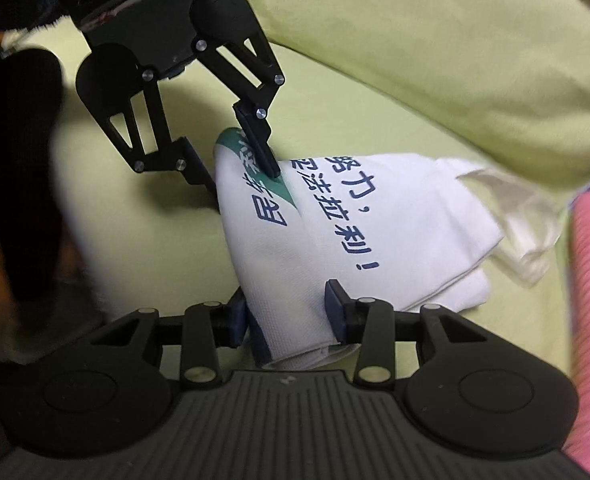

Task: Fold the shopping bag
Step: 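Roll the bag further toward the handles with the left gripper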

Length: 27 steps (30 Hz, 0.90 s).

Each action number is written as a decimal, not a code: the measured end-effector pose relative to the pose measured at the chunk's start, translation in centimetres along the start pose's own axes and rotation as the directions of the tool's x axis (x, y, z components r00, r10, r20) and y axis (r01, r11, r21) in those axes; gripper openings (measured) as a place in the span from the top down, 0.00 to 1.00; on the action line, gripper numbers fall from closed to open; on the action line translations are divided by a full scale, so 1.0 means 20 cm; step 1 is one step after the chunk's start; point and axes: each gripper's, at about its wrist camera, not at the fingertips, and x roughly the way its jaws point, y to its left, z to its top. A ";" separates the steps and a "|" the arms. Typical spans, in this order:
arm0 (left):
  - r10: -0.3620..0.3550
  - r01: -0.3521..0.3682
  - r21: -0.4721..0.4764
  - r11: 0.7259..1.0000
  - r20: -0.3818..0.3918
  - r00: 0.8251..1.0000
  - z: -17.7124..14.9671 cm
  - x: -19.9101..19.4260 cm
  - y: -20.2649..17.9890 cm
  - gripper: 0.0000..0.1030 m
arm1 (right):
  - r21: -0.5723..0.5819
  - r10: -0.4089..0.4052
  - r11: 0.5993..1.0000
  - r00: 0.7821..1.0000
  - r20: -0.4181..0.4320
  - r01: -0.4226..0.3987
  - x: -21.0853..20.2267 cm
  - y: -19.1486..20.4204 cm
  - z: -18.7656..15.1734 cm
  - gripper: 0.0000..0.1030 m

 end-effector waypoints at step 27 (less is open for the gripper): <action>-0.041 0.049 -0.151 0.987 0.055 0.998 0.02 -0.01 0.23 0.47 | 0.796 0.416 0.472 0.892 0.177 -0.378 0.09 -0.66 -0.20 0.64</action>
